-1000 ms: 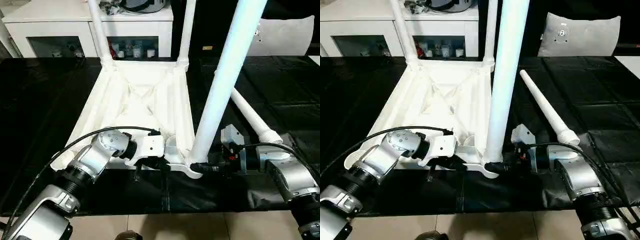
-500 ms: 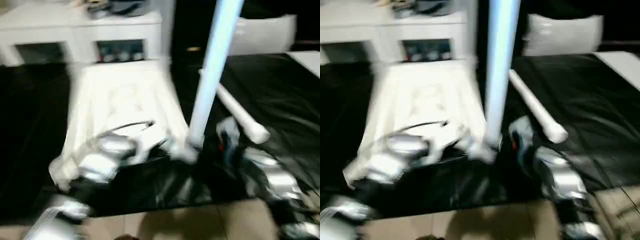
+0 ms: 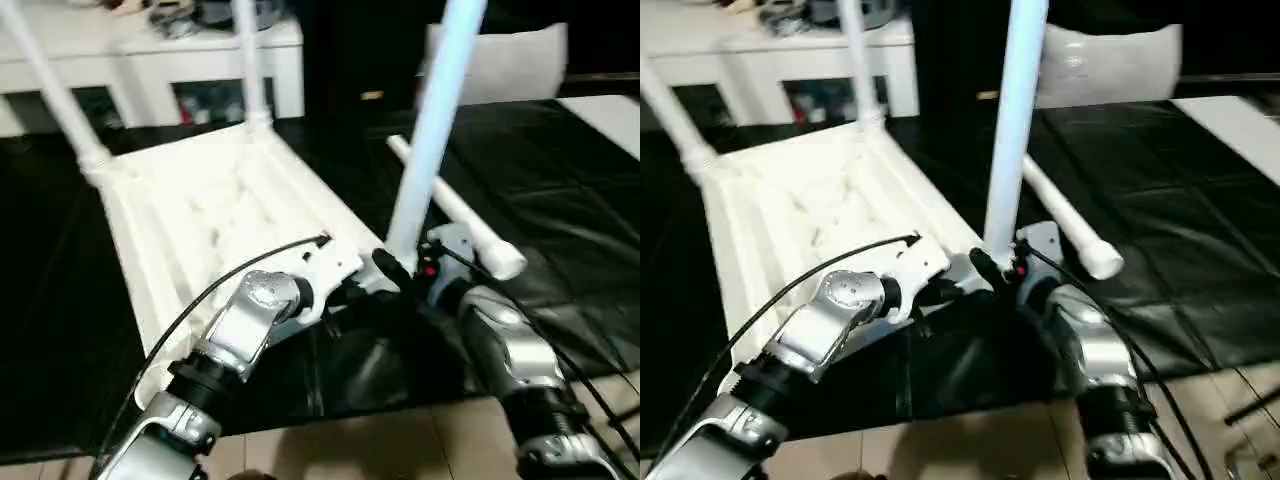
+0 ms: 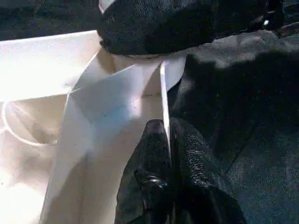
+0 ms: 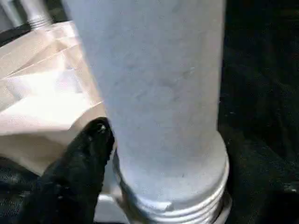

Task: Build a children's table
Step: Rotate leg to tighten

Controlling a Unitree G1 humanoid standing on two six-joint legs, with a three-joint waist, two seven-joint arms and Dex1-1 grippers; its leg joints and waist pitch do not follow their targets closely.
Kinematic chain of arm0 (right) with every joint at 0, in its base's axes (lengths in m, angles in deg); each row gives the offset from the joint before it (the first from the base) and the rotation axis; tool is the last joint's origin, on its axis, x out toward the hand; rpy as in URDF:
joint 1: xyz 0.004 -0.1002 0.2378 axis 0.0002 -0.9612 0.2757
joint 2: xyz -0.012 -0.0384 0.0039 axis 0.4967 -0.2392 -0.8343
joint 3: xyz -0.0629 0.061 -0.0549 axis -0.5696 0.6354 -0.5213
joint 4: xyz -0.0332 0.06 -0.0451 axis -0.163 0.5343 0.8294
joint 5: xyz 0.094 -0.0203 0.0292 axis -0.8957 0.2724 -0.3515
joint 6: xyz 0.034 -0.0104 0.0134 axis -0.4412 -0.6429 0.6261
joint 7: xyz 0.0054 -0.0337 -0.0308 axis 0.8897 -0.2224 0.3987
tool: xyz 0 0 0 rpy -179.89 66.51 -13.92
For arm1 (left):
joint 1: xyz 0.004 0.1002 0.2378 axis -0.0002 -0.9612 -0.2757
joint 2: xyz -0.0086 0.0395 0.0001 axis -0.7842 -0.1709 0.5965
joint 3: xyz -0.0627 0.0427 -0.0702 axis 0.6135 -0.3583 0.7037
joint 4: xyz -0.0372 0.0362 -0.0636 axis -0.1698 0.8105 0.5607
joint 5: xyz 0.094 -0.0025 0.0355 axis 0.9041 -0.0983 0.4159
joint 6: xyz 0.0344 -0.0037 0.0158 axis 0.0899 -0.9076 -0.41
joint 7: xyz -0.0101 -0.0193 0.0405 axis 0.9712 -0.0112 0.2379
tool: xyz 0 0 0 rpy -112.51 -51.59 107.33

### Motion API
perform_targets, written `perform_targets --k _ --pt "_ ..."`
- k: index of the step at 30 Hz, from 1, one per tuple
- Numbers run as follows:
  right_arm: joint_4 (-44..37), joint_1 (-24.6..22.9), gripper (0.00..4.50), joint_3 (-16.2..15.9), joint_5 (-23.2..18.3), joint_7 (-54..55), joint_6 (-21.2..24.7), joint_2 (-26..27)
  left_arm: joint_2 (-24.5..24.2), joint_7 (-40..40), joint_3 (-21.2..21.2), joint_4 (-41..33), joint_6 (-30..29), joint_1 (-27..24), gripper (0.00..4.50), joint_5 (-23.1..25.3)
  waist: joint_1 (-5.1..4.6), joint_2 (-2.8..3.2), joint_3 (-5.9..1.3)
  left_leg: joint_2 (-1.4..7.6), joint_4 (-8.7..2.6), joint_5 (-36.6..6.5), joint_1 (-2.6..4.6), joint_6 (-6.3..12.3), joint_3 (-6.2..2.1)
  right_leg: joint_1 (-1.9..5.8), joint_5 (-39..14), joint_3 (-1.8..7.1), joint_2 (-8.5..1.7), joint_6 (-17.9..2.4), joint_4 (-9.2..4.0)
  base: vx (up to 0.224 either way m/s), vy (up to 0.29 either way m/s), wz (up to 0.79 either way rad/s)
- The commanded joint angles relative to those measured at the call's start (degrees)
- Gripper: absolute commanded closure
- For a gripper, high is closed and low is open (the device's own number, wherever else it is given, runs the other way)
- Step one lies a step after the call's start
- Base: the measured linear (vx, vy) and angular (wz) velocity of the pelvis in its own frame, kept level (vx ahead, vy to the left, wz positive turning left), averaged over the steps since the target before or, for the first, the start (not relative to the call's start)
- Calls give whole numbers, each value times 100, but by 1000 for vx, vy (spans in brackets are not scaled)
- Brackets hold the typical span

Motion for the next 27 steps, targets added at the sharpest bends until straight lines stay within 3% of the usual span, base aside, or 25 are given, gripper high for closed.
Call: perform_targets --k 1,3,6,9,19,20,27 --pt "-216 -52 60 -163 -94 -398 -112 -106 -178 257 -149 140 209 -35 450 119 41 -34 -357 316 -358 -1280 66 389 -123 232 -791 249 -408 -1151 -425 0 0 0" --pt "-349 -123 37 -166 -191 -834 -142 -384 -354 533 -167 210 399 -33 450 83 72 -42 -349 309 -343 -1233 56 477 -112 257 -900 242 -427 -1163 -437 0 0 0" --pt "-539 -171 8 -186 -329 -1612 -112 -868 -646 1060 -255 302 793 0 450 17 114 -32 -336 331 -357 -1324 75 457 -119 250 -1189 238 -411 -1109 -449 0 0 0" --pt "-647 -180 8 -338 -237 -1985 -146 -1176 -821 1406 -359 310 986 31 450 -25 135 -24 -324 355 -380 -1489 105 354 -119 219 -1351 245 -402 -1124 -450 0 0 0" --pt "-637 33 8 -866 -178 -3263 -174 -1738 -1318 2709 -822 460 1898 184 450 4 270 -31 -345 384 -368 -1378 123 343 -111 210 -1194 250 -421 -1222 -395 0 0 0" --pt "-562 88 23 -984 -112 -3406 -222 -1768 -1374 2884 -900 523 2057 260 450 23 294 -57 -345 380 -358 -1352 130 358 -105 203 -1165 250 -423 -1247 -388 0 0 0" --pt "-592 156 69 -1120 -276 -3782 56 -1769 -1412 3129 -977 687 2334 407 450 67 329 -72 -354 380 -350 -1277 116 377 -98 224 -1078 249 -438 -1275 -367 0 0 0"
